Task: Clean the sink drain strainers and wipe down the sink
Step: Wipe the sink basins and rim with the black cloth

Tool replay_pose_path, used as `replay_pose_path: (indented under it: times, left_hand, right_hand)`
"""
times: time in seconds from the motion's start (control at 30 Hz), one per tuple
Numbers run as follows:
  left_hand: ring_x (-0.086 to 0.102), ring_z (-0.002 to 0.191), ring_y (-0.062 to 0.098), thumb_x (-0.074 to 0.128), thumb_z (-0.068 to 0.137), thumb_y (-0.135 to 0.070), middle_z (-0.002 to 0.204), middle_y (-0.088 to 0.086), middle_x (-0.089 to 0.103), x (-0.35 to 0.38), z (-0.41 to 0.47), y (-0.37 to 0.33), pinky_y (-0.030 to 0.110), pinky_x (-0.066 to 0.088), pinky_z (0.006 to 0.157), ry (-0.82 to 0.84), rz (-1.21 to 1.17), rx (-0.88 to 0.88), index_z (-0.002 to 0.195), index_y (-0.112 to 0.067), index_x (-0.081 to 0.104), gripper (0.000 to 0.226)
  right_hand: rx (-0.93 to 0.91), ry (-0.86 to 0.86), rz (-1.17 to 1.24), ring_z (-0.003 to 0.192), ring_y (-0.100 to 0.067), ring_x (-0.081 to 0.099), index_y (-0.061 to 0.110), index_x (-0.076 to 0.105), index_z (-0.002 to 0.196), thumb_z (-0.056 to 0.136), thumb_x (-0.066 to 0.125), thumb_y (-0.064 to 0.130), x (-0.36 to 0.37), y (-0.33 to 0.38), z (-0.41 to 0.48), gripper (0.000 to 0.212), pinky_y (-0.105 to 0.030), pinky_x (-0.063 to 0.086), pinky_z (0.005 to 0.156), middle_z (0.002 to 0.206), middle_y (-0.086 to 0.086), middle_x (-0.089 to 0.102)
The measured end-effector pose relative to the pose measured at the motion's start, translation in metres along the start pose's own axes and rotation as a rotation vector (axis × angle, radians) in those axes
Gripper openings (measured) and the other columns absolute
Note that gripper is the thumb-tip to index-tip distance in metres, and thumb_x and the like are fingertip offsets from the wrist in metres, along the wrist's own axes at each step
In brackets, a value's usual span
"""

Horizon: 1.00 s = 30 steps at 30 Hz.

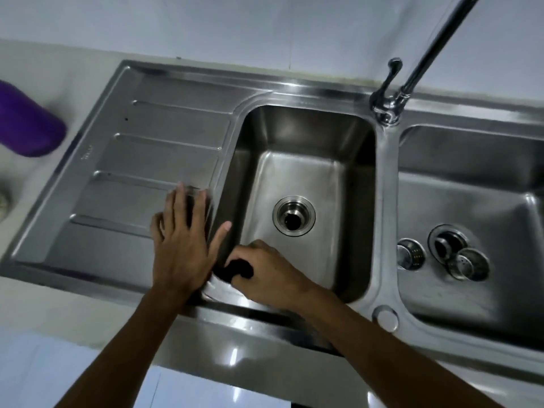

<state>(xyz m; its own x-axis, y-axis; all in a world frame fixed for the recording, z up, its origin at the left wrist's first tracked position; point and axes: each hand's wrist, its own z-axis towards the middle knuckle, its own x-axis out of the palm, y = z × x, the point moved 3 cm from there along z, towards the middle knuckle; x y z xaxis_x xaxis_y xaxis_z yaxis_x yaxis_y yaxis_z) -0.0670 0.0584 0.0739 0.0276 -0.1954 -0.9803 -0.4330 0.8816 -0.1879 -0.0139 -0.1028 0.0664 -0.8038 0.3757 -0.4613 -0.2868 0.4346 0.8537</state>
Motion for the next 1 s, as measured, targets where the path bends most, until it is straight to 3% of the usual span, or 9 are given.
replay_pose_path:
  times: [0.17, 0.27, 0.4, 0.53, 0.6, 0.7, 0.8, 0.93, 1.0]
  left_hand:
    - [0.007, 0.158, 0.035, 0.011, 0.096, -0.071, 0.171, 0.016, 0.004, 0.005, -0.032, -0.054, 0.062, 0.017, 0.123, 0.111, 0.072, 0.111, 0.163, -0.020, 0.018, 0.085]
    - [0.004, 0.159, 0.032, -0.002, 0.096, -0.072, 0.171, 0.014, 0.004, 0.015, -0.055, -0.125, 0.061, 0.016, 0.123, 0.141, 0.031, 0.173, 0.161, -0.026, 0.013, 0.082]
    - [0.000, 0.159, 0.028, -0.008, 0.098, -0.064, 0.172, 0.009, -0.001, 0.033, -0.093, -0.215, 0.059, 0.015, 0.124, 0.170, -0.019, 0.229, 0.162, -0.029, 0.013, 0.076]
    - [0.019, 0.157, 0.034, 0.012, 0.104, -0.054, 0.170, 0.015, 0.017, 0.048, -0.129, -0.304, 0.061, 0.027, 0.119, 0.168, 0.026, 0.308, 0.160, -0.021, 0.028, 0.067]
    - [0.027, 0.154, 0.034, 0.007, 0.105, -0.053, 0.166, 0.015, 0.029, 0.058, -0.145, -0.359, 0.061, 0.031, 0.117, 0.168, 0.000, 0.339, 0.157, -0.017, 0.037, 0.070]
    - [0.028, 0.155, 0.032, -0.008, 0.103, -0.057, 0.167, 0.012, 0.029, 0.074, -0.167, -0.445, 0.057, 0.031, 0.119, 0.206, -0.068, 0.412, 0.158, -0.015, 0.036, 0.081]
    - [0.032, 0.153, 0.031, 0.005, 0.105, -0.048, 0.166, 0.011, 0.031, 0.089, -0.188, -0.533, 0.053, 0.036, 0.117, 0.231, -0.097, 0.518, 0.156, -0.014, 0.041, 0.070]
    - [0.022, 0.157, 0.026, -0.001, 0.103, -0.049, 0.170, 0.006, 0.019, 0.108, -0.212, -0.636, 0.049, 0.029, 0.121, 0.245, -0.102, 0.628, 0.161, -0.019, 0.031, 0.072]
    - [0.025, 0.156, 0.025, 0.002, 0.104, -0.049, 0.170, 0.005, 0.023, 0.114, -0.220, -0.681, 0.047, 0.031, 0.120, 0.229, -0.130, 0.675, 0.160, -0.019, 0.033, 0.070]
  right_hand:
    - [-0.255, -0.003, -0.192, 0.111, -0.020, 0.057, 0.015, 0.068, 0.111, 0.085, 0.064, 0.000, -0.032, 0.004, -0.070, 0.030, -0.030, 0.044, 0.098, 0.121, -0.003, 0.064]
    - [-0.256, -0.041, -0.363, 0.124, -0.024, 0.051, 0.015, 0.068, 0.115, 0.082, 0.060, -0.004, -0.058, -0.018, -0.125, 0.039, -0.030, 0.039, 0.102, 0.136, -0.004, 0.056]
    - [-0.249, -0.093, -0.424, 0.107, -0.028, 0.055, 0.011, 0.073, 0.109, 0.079, 0.061, -0.005, -0.110, -0.047, -0.201, 0.036, -0.029, 0.038, 0.094, 0.124, -0.010, 0.064]
    - [-0.140, -0.126, -0.425, 0.105, -0.030, 0.055, 0.011, 0.069, 0.115, 0.081, 0.058, -0.006, -0.150, -0.084, -0.279, 0.040, -0.038, 0.045, 0.095, 0.127, -0.010, 0.061]
    - [-0.092, -0.142, -0.453, 0.107, -0.031, 0.056, 0.011, 0.069, 0.114, 0.079, 0.059, -0.006, -0.177, -0.105, -0.319, 0.040, -0.037, 0.044, 0.097, 0.128, -0.011, 0.062]
    - [-0.016, -0.183, -0.482, 0.103, -0.028, 0.058, 0.009, 0.070, 0.108, 0.076, 0.064, -0.007, -0.222, -0.140, -0.384, 0.037, -0.033, 0.041, 0.096, 0.122, -0.011, 0.065]
    - [0.084, -0.231, -0.521, 0.099, -0.028, 0.060, 0.011, 0.069, 0.110, 0.080, 0.061, -0.007, -0.264, -0.176, -0.455, 0.036, -0.034, 0.046, 0.091, 0.122, -0.009, 0.065]
    - [0.203, -0.300, -0.582, 0.081, -0.026, 0.059, 0.013, 0.069, 0.093, 0.071, 0.058, -0.015, -0.313, -0.214, -0.538, 0.037, -0.025, 0.040, 0.079, 0.102, -0.007, 0.067]
    - [0.272, -0.358, -0.607, 0.074, -0.025, 0.056, 0.015, 0.067, 0.088, 0.067, 0.058, -0.016, -0.334, -0.233, -0.571, 0.039, -0.025, 0.041, 0.073, 0.097, -0.004, 0.066]
